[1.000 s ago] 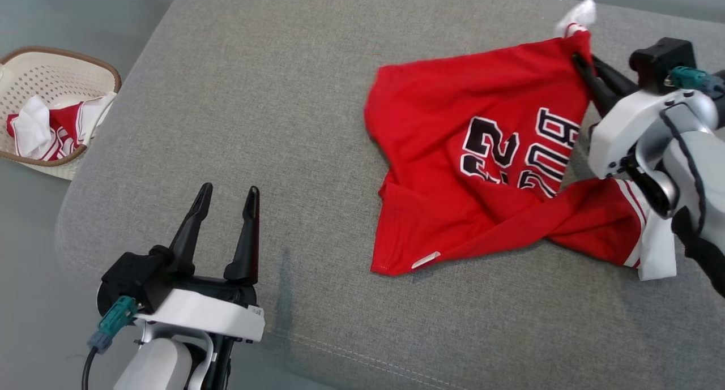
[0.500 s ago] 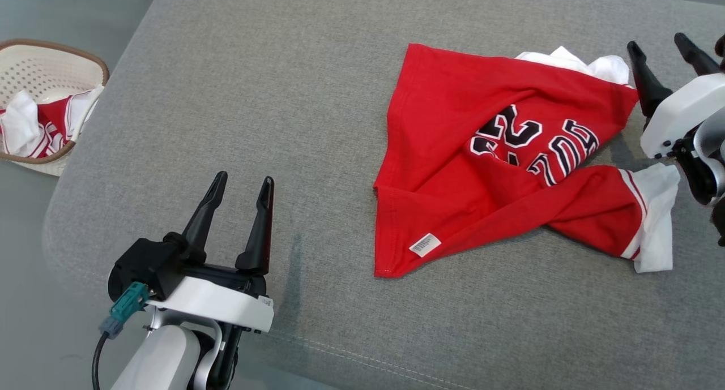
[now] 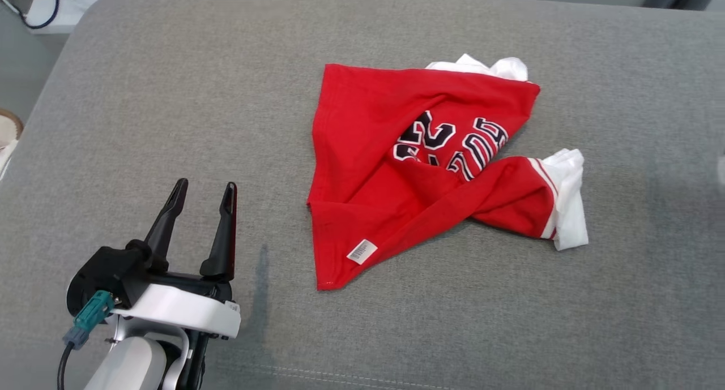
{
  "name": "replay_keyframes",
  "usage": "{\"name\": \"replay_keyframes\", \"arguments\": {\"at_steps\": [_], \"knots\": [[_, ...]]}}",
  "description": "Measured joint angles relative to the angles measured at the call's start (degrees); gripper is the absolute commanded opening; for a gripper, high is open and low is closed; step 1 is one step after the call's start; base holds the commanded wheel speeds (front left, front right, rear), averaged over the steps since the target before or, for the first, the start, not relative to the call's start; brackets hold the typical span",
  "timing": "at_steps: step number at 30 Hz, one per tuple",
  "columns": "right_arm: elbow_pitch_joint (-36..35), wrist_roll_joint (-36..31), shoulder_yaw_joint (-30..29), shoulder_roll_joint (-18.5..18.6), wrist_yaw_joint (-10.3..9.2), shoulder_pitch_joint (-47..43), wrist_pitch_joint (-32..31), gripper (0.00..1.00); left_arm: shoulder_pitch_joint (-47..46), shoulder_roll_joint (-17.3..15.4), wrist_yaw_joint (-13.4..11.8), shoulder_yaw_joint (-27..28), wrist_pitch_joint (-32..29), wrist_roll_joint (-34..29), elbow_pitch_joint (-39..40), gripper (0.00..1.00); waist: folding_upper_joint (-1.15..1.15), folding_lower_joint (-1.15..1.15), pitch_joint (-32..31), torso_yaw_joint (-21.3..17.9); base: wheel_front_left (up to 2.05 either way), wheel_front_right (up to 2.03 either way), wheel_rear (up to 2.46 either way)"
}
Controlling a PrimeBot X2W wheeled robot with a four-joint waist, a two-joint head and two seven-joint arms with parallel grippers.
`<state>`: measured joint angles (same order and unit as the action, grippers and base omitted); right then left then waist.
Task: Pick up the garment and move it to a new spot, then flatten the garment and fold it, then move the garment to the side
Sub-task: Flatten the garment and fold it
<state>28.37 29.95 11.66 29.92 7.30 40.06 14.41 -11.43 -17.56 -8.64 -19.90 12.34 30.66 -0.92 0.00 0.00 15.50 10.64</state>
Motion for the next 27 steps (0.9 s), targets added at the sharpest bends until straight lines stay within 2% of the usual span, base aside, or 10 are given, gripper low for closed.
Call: {"name": "replay_keyframes", "arguments": {"at_steps": [3,4,6,16,21,27], "knots": [[-8.54,-4.88,-6.48,-3.56,0.00,-9.17,0.00,1.00,1.29,-0.65,-0.83,0.45,-0.76,0.00,1.07,1.00,0.00,0.00,-0.80,-2.00,0.00,0.00,0.00],[-13.35,-7.71,-9.67,-6.21,0.00,-14.81,0.00,1.00,2.14,-1.24,-1.24,0.68,-1.12,0.00,1.89,1.00,0.00,0.00,-1.35,-3.22,0.00,0.00,0.00],[-17.46,-10.13,-11.48,-8.95,0.00,-20.18,0.00,1.00,3.30,-1.76,-1.96,1.24,-1.27,0.01,2.58,1.00,0.00,0.00,-2.01,-4.33,0.00,0.00,0.00],[-29.74,-17.33,-13.46,-20.89,0.00,-39.52,-2.47,1.00,10.45,-3.04,-5.19,3.48,-2.25,1.22,5.73,1.00,0.00,0.00,-6.51,-7.61,0.00,0.00,0.00],[-32.61,-19.03,-13.57,-24.02,0.00,-44.43,-4.01,1.00,13.31,-3.32,-6.60,4.45,-2.25,1.26,6.81,1.00,0.00,0.00,-8.62,-8.15,0.00,0.00,0.00],[-33.42,-19.50,-13.29,-24.64,0.00,-45.91,-5.33,1.00,15.98,-4.87,-8.08,6.32,-2.24,1.34,7.40,1.00,0.00,0.00,-10.67,-8.55,0.00,0.00,0.00]]}}
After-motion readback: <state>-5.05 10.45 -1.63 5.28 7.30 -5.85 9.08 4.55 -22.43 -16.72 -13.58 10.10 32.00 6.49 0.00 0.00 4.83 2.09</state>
